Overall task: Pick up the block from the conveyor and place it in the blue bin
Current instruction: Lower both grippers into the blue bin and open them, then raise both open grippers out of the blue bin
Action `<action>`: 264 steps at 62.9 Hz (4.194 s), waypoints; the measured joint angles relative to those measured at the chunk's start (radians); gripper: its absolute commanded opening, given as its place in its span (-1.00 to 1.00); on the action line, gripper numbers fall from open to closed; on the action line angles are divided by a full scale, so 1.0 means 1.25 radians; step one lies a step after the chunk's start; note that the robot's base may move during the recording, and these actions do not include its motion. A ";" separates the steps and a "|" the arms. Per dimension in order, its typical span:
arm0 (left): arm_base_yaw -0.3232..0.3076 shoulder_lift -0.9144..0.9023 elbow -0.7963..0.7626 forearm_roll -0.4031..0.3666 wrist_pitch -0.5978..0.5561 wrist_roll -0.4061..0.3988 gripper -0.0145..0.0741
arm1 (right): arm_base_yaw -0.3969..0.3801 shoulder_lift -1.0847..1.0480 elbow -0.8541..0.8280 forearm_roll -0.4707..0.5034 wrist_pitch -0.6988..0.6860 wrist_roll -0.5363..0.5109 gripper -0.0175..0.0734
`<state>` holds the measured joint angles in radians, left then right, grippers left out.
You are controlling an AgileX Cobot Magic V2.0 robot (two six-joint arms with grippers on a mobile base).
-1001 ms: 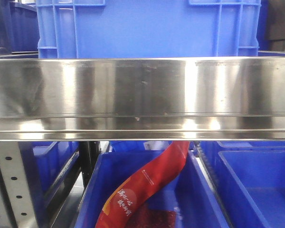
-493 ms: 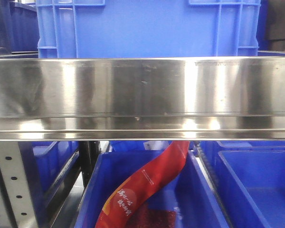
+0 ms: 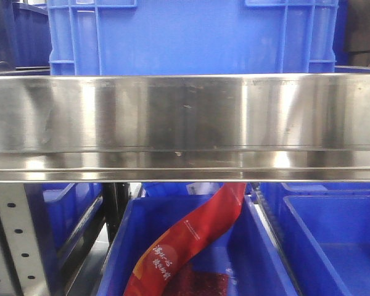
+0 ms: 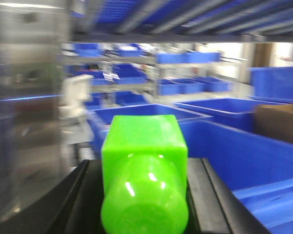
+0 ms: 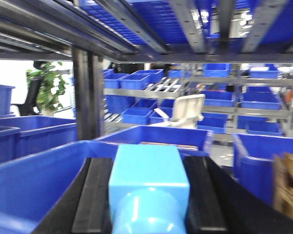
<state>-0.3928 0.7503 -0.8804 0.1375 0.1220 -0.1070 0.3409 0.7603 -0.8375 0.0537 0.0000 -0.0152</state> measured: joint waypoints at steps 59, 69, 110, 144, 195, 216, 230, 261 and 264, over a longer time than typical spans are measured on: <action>-0.100 0.584 -0.408 -0.050 0.151 0.000 -0.91 | 0.130 0.523 -0.380 0.000 0.258 0.000 -0.97; -0.100 0.593 -0.408 -0.049 0.158 0.000 -0.45 | 0.130 0.534 -0.389 0.000 0.249 0.000 -0.58; -0.101 0.565 -0.408 -0.084 0.125 0.000 -0.38 | 0.130 0.519 -0.392 0.000 0.248 0.000 0.05; -0.101 0.502 -0.409 -0.082 0.110 0.000 -0.92 | 0.130 0.468 -0.390 0.131 0.157 0.000 -0.98; 0.028 -0.068 0.226 -0.123 -0.016 0.000 -0.92 | -0.028 -0.066 0.230 0.089 -0.019 0.000 -0.98; 0.028 -0.310 0.358 -0.123 -0.014 0.000 -0.92 | -0.028 -0.264 0.290 0.087 0.083 0.000 -0.98; 0.028 -0.384 0.358 -0.123 -0.019 0.000 -0.92 | -0.028 -0.299 0.290 0.087 0.080 0.000 -0.98; 0.028 -0.397 0.358 -0.123 -0.022 0.000 -0.92 | -0.029 -0.359 0.303 0.085 0.085 0.000 -0.98; 0.028 -0.397 0.358 -0.123 -0.022 0.000 -0.92 | -0.033 -0.385 0.318 0.084 0.085 0.000 -0.98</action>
<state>-0.3575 0.2544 -0.4335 -0.0163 0.0948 -0.1070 0.3001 0.2788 -0.4401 0.1582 0.1060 -0.0152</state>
